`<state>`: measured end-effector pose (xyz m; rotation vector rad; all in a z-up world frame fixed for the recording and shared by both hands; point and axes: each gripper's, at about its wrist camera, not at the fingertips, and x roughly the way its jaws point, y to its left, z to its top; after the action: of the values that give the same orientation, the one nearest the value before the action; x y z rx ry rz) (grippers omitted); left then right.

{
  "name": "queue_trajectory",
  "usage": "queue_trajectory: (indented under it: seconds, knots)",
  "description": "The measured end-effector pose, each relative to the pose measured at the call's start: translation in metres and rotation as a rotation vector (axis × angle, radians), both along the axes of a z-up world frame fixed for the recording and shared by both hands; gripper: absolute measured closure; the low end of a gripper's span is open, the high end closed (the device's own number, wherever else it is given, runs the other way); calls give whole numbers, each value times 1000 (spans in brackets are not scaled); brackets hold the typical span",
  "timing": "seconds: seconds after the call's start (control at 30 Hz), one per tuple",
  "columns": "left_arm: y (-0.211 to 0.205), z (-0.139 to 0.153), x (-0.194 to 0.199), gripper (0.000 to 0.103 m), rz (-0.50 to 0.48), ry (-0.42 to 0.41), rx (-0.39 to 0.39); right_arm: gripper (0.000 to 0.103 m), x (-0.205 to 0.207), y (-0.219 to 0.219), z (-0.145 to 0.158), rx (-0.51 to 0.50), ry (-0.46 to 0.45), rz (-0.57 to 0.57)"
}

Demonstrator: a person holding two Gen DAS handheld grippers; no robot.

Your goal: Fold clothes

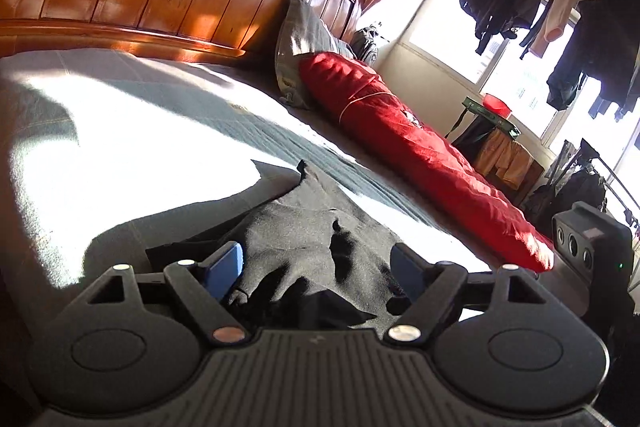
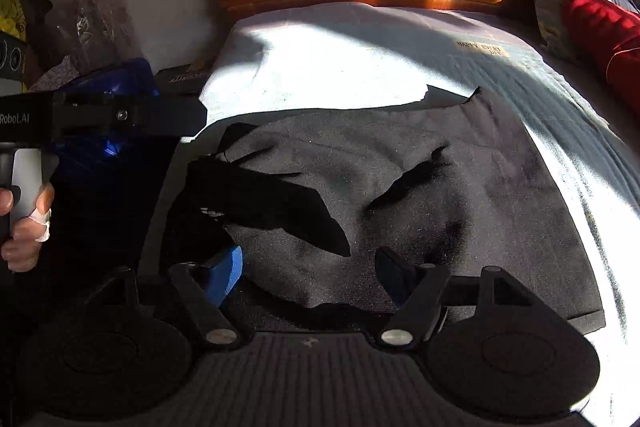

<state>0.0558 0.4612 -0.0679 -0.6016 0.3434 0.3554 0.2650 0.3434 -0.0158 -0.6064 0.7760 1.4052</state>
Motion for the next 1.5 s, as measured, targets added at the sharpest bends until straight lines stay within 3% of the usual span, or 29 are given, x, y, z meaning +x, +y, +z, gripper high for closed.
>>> queue_trajectory:
  seconds: [0.1,0.2,0.23,0.33,0.43,0.5,0.57,0.67,0.77,0.93,1.03,1.17,1.27,1.4,1.5]
  knots:
    - [6,-9,32,21,-80,25,-8,25,-7,-5,-3,-8,5,-75]
    - [18,-35,56,23,-67,179,-45,23,-9,-20,10,2,20,-127]
    - [21,-46,58,23,-51,210,-59,19,-10,-29,17,11,23,-135]
    - [16,-32,56,23,-83,192,-19,4,-5,-68,33,44,77,-155]
    - [10,-12,56,19,-127,130,40,0,2,-106,42,64,78,-230]
    - [10,-10,65,19,-161,120,26,0,7,-125,45,59,72,-296]
    - [12,-22,75,18,-184,155,-3,0,12,-138,46,54,76,-346]
    - [15,-48,84,20,-166,294,-15,0,14,-160,48,63,74,-411]
    - [4,-27,88,19,-202,323,30,0,11,-180,51,75,63,-458]
    - [-16,9,126,18,-333,272,135,0,4,-204,55,90,40,-528]
    - [-22,1,156,18,-387,292,129,0,1,-215,60,108,30,-554]
    - [-20,-35,178,17,-380,395,113,0,-3,-231,67,129,2,-587]
    - [-19,-28,167,17,-366,405,90,0,-2,-245,69,147,4,-617]
    - [-37,2,128,16,-401,374,170,0,2,-260,66,159,21,-655]
    - [-51,-3,104,16,-416,406,167,0,2,-265,62,158,32,-666]
